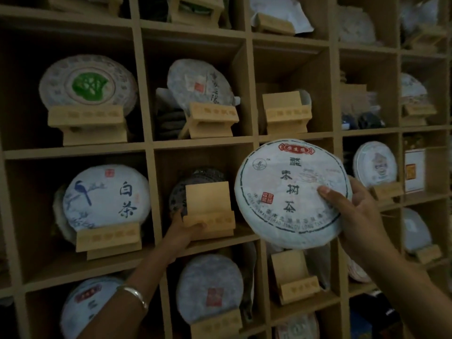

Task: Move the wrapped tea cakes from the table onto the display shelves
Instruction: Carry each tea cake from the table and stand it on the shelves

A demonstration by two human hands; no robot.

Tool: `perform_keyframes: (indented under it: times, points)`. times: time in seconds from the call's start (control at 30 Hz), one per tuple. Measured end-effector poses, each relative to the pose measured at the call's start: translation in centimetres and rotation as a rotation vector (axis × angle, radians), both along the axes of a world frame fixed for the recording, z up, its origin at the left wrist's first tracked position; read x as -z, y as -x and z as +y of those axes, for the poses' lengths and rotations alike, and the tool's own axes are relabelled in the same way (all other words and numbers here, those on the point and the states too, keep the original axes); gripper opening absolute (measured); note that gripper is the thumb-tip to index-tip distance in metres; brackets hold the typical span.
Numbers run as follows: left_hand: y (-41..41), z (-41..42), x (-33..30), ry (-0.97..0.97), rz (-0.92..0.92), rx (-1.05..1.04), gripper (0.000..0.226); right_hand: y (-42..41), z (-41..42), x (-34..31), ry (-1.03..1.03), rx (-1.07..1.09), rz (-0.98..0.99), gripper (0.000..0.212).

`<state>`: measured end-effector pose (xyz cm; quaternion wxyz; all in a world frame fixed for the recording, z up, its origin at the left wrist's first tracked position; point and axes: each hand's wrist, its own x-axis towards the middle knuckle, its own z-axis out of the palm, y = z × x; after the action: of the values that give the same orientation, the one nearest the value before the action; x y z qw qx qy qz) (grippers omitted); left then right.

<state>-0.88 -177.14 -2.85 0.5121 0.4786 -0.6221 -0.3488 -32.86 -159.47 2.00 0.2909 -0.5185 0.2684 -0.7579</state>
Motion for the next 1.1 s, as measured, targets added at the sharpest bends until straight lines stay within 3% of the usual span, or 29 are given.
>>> perform_keyframes:
  times: [0.17,0.27,0.47,0.63,0.8,0.97,1.1]
  points:
    - [0.1,-1.2,0.2,0.001,0.087,0.004,0.093,0.6,-2.6,-0.7,0.006,0.019,0.078,0.051]
    - [0.2,-0.6,-0.4,-0.031,0.143,0.054,0.098,1.2,-3.8,-0.8,0.027,0.005,0.091,0.055]
    - [2.1,3.0,-2.9,-0.002,0.151,0.11,0.075,2.0,-5.5,-2.2,0.077,-0.053,0.091,0.059]
    - [4.1,7.2,-5.9,0.018,0.057,0.288,0.06,1.8,-5.8,-4.6,0.156,-0.098,0.071,0.052]
    - [5.9,10.1,-7.2,-0.039,0.097,0.407,0.072,1.4,-5.1,-6.1,0.21,-0.116,0.086,0.064]
    - [7.5,11.6,-7.0,0.0,0.058,0.389,0.088,1.8,-4.3,-5.9,0.215,-0.105,0.124,0.072]
    - [8.5,12.0,-6.4,-0.019,0.082,0.458,0.083,2.3,-3.8,-5.7,0.215,-0.072,0.171,0.067]
